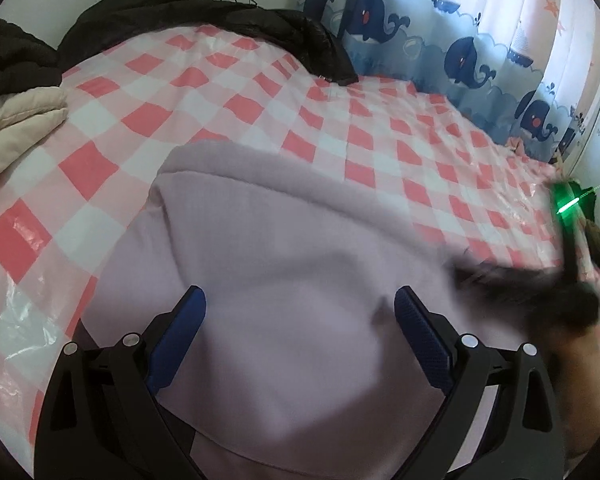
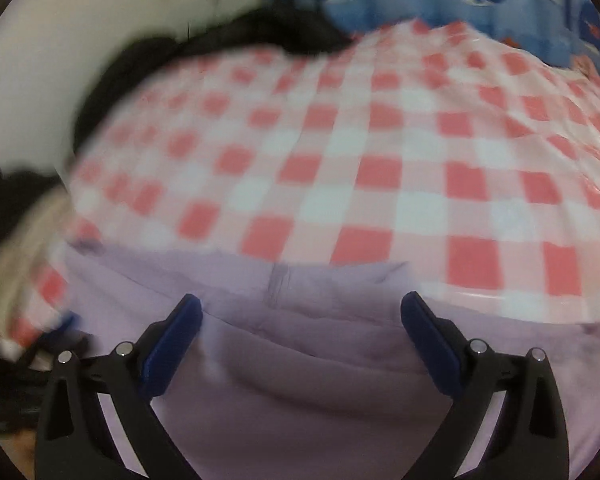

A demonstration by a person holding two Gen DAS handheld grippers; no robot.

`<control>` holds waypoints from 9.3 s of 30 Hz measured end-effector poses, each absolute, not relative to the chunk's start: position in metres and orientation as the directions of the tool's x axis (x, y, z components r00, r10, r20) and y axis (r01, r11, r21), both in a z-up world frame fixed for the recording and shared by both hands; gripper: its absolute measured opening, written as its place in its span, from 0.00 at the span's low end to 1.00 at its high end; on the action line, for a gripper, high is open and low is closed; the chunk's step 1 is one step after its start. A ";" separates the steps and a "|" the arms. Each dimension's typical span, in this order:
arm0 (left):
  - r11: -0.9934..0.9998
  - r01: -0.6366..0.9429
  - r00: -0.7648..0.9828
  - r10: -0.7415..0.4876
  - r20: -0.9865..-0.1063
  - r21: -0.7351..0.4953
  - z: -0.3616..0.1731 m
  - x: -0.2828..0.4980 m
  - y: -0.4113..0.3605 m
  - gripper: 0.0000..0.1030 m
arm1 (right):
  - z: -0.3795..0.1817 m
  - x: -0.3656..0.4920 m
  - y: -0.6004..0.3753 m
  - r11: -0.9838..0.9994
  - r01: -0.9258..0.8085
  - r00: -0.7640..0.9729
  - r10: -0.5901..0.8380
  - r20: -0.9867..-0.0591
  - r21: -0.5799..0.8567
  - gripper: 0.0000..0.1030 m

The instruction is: Fold large clothes

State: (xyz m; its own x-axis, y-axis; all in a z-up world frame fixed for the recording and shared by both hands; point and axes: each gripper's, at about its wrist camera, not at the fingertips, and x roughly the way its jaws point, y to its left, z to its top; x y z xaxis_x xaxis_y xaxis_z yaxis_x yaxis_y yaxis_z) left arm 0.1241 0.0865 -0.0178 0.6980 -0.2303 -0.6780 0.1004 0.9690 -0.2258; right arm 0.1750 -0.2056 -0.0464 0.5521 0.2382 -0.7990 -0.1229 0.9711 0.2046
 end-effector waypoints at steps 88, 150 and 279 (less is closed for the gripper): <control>0.773 -0.118 0.544 -0.475 -0.691 -0.624 -0.023 -0.030 0.273 0.90 | -0.006 -0.113 -0.184 0.895 -0.434 0.572 0.364 -0.735 0.105 0.93; 0.653 -0.160 0.433 -0.627 -0.647 -0.740 -0.052 -0.028 0.223 0.31 | -0.050 -0.157 -0.432 0.452 0.150 0.739 0.540 -0.403 0.879 0.42; 0.634 0.761 0.397 -0.623 -0.674 -0.138 -0.007 -0.241 -0.262 0.34 | 0.041 -0.226 -0.539 0.588 -0.032 0.807 0.492 -0.326 0.808 0.95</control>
State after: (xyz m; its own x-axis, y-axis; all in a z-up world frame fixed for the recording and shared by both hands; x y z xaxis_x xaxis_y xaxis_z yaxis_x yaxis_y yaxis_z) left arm -0.2411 -0.2619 -0.0072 0.3973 -0.6233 -0.6736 0.7610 0.6340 -0.1377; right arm -0.2261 -0.5393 0.0406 0.8073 0.4922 -0.3257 -0.0322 0.5877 0.8084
